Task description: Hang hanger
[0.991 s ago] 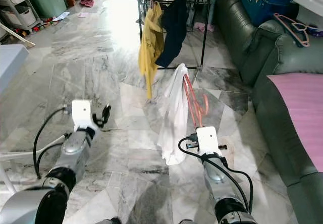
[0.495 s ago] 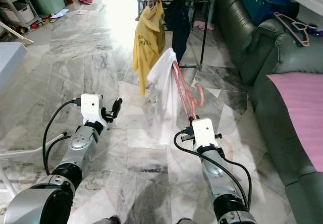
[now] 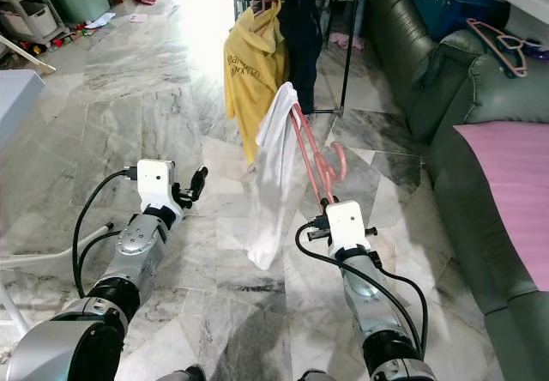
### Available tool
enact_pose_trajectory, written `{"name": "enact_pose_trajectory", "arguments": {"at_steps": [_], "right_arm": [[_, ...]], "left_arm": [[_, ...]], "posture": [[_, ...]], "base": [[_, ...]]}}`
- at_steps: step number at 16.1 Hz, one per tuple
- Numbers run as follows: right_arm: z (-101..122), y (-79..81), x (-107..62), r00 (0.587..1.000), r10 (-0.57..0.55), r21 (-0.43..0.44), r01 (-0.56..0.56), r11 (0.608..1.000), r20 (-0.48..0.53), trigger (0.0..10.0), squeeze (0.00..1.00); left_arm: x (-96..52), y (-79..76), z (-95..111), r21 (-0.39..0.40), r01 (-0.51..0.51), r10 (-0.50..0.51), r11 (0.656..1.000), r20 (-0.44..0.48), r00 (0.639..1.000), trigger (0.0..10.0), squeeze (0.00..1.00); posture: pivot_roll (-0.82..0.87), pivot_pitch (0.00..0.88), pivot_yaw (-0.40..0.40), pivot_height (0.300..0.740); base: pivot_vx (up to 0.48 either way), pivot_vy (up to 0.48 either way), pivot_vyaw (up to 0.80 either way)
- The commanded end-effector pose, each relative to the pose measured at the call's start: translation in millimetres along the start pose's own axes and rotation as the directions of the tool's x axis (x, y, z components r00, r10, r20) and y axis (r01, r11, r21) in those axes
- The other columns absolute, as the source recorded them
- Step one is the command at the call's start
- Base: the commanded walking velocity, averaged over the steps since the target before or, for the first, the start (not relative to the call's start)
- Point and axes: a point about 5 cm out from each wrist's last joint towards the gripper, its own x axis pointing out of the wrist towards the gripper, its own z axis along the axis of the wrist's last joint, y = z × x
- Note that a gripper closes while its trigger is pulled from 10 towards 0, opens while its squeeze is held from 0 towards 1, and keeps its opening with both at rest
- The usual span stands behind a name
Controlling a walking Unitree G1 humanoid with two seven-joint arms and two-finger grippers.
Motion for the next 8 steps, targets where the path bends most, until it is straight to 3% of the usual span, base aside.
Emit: {"name": "enact_pose_trajectory", "arguments": {"at_steps": [1, 2, 3, 4, 8], "right_arm": [[5, 0.6, 1.2, 1.0, 0.002, 0.005, -0.002, 1.0, 0.026, 10.0, 0.0], [5, 0.6, 1.2, 1.0, 0.002, 0.005, -0.002, 1.0, 0.026, 10.0, 0.0], [4, 20.8, -10.5, 0.988, 0.151, 0.046, -0.152, 0.987, 0.027, 10.0, 0.0], [-3, 34.3, -19.3, 0.975, 0.223, 0.08, -0.223, 0.972, -0.001, 10.0, 0.0], [-9, 30.7, -16.7, 0.984, 0.174, 0.077, -0.171, 0.982, -0.035, 10.0, 0.0]], "left_arm": [[1.0, 2.6, 4, 0.009, -0.001, 0.001, 1.0, 0.015, 1.0, 10.0, 0.0], [1.0, 2.6, 4, 0.009, -0.001, 0.001, 1.0, 0.015, 1.0, 10.0, 0.0], [-7.0, -8.6, -14, 0.0, 0.052, -0.052, 0.999, -0.052, 0.997, 10.0, 0.0], [-17.1, -8.3, -33, -0.008, 0.024, -0.025, 1.0, -0.131, 0.991, 10.0, 0.0], [-25.7, 1.0, -43, -0.002, -0.035, 0.034, 0.999, -0.173, 0.984, 10.0, 0.0]], "posture": [[-0.18, 0.137, 0.021, 0.74], [-0.18, 0.137, 0.021, 0.74], [-0.22, 0.16, 0.04, 0.74], [-0.22, 0.158, 0.035, 0.74], [-0.21, 0.149, 0.03, 0.74]], "base": [[0.0, 0.0, 0.0], [0.0, 0.0, 0.0], [0.0, 0.0, 0.0], [0.0, 0.0, 0.0], [0.0, 0.0, 0.0]]}}
